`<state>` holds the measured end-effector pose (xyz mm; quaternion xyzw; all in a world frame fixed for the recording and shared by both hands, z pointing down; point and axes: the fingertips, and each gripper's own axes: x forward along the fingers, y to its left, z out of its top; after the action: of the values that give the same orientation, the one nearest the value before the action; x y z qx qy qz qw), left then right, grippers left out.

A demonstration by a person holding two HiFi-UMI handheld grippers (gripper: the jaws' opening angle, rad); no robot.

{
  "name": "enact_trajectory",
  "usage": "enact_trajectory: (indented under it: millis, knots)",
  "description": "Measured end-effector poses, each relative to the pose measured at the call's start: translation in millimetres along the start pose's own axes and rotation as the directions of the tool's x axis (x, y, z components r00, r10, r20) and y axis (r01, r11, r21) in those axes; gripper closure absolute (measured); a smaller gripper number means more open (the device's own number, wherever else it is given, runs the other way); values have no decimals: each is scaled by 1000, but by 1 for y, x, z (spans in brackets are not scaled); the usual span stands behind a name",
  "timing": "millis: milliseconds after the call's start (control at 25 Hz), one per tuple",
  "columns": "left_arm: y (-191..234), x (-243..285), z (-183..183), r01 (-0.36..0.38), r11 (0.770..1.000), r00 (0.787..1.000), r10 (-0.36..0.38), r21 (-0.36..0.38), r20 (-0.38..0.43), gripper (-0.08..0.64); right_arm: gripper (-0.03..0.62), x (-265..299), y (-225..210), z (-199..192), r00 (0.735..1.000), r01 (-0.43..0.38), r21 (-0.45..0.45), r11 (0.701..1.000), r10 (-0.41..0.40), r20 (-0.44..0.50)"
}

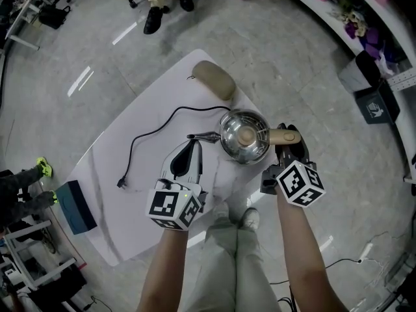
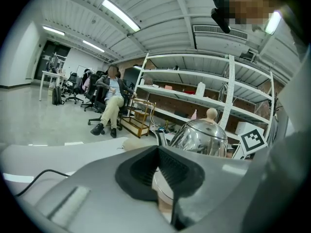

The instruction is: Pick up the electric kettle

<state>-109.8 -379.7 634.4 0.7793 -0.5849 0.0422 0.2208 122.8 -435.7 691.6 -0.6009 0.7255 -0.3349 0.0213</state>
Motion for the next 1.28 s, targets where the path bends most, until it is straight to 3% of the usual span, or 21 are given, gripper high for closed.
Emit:
enact_trajectory:
  millis: [320, 640, 1040, 1280]
  knots:
    - [-11, -35, 40, -36, 999, 997, 36, -2, 68, 558, 439, -31, 26, 34, 1000, -24, 4, 1000, 24, 18]
    - [-27, -71, 84, -91, 996, 993, 91, 2, 71, 558, 439, -77, 65, 83, 999, -31, -2, 1000, 31, 29]
    - [-57, -112, 153, -129, 988, 980, 140, -88, 140, 558, 437, -144, 114, 149, 998, -47, 30, 998, 45, 47]
    - [-86, -138, 202, -117, 992, 981, 123, -46, 149, 558, 437, -181, 143, 196, 996, -67, 32, 997, 65, 54]
